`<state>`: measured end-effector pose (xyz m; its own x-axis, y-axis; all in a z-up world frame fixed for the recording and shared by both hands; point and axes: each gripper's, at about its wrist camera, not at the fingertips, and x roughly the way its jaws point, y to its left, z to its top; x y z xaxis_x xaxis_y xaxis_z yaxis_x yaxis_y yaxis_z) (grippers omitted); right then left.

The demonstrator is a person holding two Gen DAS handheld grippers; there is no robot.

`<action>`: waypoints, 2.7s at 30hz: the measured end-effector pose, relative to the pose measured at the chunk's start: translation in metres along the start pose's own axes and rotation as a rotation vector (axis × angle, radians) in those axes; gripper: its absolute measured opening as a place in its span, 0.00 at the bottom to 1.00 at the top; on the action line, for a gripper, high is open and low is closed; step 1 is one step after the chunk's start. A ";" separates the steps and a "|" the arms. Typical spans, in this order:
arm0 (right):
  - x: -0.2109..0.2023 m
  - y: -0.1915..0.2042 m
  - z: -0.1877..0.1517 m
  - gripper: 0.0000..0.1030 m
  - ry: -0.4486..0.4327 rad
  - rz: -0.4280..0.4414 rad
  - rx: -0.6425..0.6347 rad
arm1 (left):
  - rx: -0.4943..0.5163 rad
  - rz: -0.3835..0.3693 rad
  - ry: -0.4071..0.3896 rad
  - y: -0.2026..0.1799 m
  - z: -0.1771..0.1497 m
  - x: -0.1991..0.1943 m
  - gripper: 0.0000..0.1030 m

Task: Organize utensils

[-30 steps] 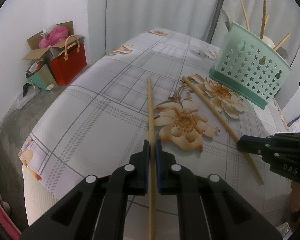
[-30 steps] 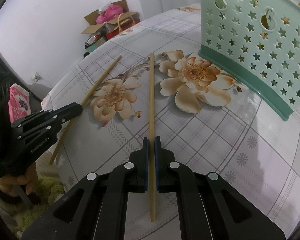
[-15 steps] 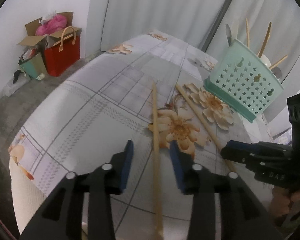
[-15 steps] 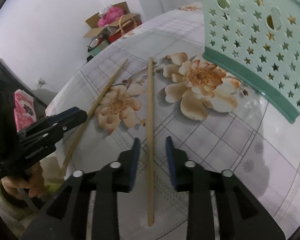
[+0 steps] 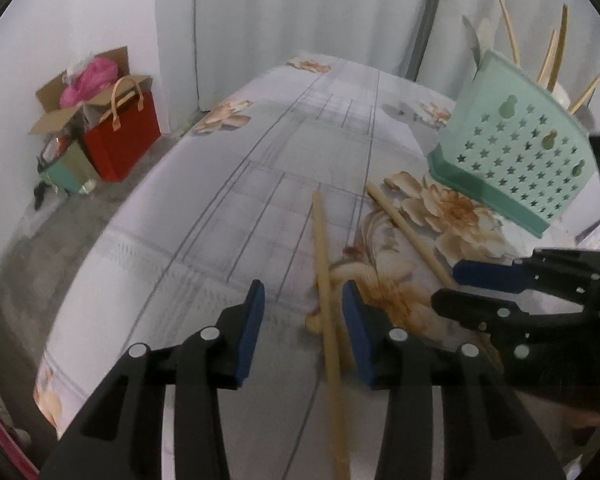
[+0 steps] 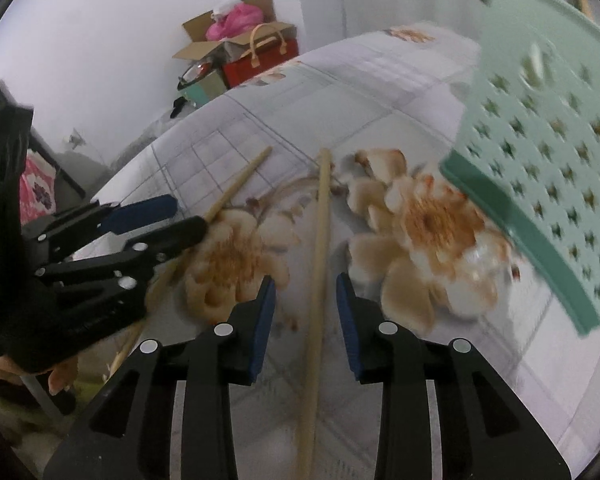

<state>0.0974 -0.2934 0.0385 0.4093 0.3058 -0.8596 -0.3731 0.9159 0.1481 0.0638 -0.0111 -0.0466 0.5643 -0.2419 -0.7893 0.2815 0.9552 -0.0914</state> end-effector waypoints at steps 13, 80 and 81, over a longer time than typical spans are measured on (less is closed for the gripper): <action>0.019 -0.001 0.018 0.05 -0.050 -0.068 -0.051 | 0.072 0.084 -0.015 -0.008 0.014 0.017 0.30; -0.117 -0.096 -0.061 0.04 -0.293 -0.065 0.302 | -0.131 -0.656 -0.691 -0.080 0.196 -0.120 0.06; -0.118 -0.097 -0.062 0.04 -0.295 -0.066 0.305 | -0.132 -0.661 -0.660 -0.082 0.194 -0.112 0.06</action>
<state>0.0336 -0.4346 0.0954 0.6612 0.2646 -0.7020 -0.0931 0.9574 0.2732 0.1281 -0.0955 0.1670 0.6584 -0.7509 -0.0526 0.6346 0.5913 -0.4977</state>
